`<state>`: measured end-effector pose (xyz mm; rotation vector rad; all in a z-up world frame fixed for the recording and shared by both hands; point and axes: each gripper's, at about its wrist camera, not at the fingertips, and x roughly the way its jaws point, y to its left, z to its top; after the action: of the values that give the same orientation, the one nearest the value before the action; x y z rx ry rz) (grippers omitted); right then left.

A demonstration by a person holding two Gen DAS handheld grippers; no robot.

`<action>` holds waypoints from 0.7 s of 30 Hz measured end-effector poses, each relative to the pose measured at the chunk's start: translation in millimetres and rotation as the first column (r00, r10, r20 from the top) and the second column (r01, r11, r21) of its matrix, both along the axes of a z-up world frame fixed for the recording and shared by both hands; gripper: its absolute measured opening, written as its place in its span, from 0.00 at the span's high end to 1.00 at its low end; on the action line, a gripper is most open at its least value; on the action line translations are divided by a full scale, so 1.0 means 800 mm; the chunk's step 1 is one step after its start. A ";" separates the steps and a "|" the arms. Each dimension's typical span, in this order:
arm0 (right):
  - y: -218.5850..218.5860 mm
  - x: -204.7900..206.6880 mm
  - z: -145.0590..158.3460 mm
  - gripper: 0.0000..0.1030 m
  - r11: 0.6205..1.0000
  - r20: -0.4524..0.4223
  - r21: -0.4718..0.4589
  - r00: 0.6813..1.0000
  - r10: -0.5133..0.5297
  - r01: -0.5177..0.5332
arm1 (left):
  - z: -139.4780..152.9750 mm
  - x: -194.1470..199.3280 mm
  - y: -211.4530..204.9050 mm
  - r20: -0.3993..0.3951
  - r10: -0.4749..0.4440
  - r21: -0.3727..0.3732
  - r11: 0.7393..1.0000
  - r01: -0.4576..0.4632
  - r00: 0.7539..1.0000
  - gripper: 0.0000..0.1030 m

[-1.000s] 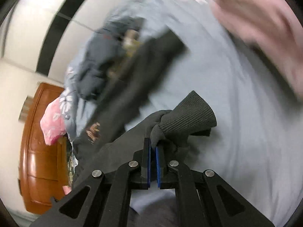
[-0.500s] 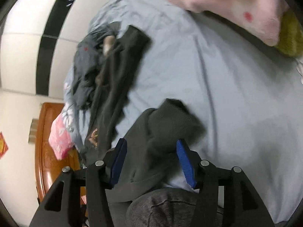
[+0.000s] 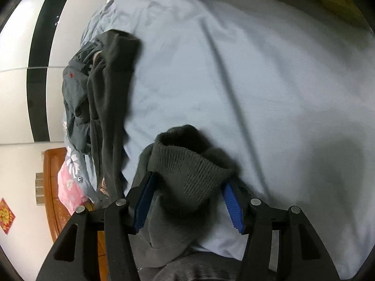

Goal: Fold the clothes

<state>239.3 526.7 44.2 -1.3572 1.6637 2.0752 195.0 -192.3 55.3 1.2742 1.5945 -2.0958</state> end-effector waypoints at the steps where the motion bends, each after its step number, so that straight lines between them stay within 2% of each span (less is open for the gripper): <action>1: -0.003 -0.003 0.004 0.65 1.000 -0.003 0.006 1.000 0.006 -0.006 | -0.001 -0.001 -0.001 -0.004 0.012 0.011 1.000 -0.012 1.000 0.53; 2: -0.004 -0.005 0.008 0.69 1.000 -0.008 0.011 1.000 0.010 -0.010 | -0.001 -0.002 0.000 -0.006 0.022 0.014 1.000 -0.022 1.000 0.54; 4: -0.006 -0.007 0.021 0.84 1.000 -0.031 0.024 0.999 0.016 -0.015 | 0.004 -0.001 0.001 -0.017 0.030 0.013 0.999 -0.030 0.999 0.75; 5: -0.004 -0.006 0.029 0.86 0.999 -0.049 0.032 0.999 0.021 -0.019 | 0.008 -0.001 0.003 -0.019 0.031 0.007 1.000 -0.031 0.999 0.87; 9: 0.016 0.008 0.078 0.94 0.996 -0.131 0.088 0.991 0.010 0.001 | 0.047 -0.002 0.011 -0.112 0.017 -0.012 1.000 -0.018 0.994 0.92; 11: 0.037 0.024 0.109 0.95 0.992 -0.191 0.113 0.981 -0.028 0.050 | 0.084 0.008 0.016 -0.207 0.001 -0.015 1.000 -0.004 0.978 0.92; 13: 0.054 0.041 0.133 0.95 0.987 -0.238 0.140 0.970 -0.047 0.082 | 0.109 0.017 0.021 -0.257 -0.033 -0.054 0.998 0.020 0.966 0.92; 15: 0.067 0.055 0.142 0.97 0.981 -0.240 0.174 0.970 -0.047 0.090 | 0.118 0.024 0.029 -0.255 -0.076 -0.104 0.993 0.051 0.964 0.92; 17: 0.067 0.061 0.130 1.00 0.983 -0.213 0.167 0.976 -0.042 0.079 | 0.106 0.028 0.032 -0.198 -0.087 -0.137 0.989 0.061 0.976 0.92; 19: 0.067 0.068 0.119 1.00 0.985 -0.186 0.161 0.982 -0.038 0.068 | 0.081 0.035 0.030 -0.149 -0.049 -0.085 0.996 0.037 0.988 0.92; 21: 0.067 0.075 0.108 1.00 0.986 -0.159 0.154 0.987 -0.033 0.058 | 0.069 0.040 0.030 -0.134 -0.025 -0.075 0.997 0.015 0.991 0.92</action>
<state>299.1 580.4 130.3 -1.1248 1.5309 2.2837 227.0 -168.1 110.9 1.1516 1.5465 -2.2748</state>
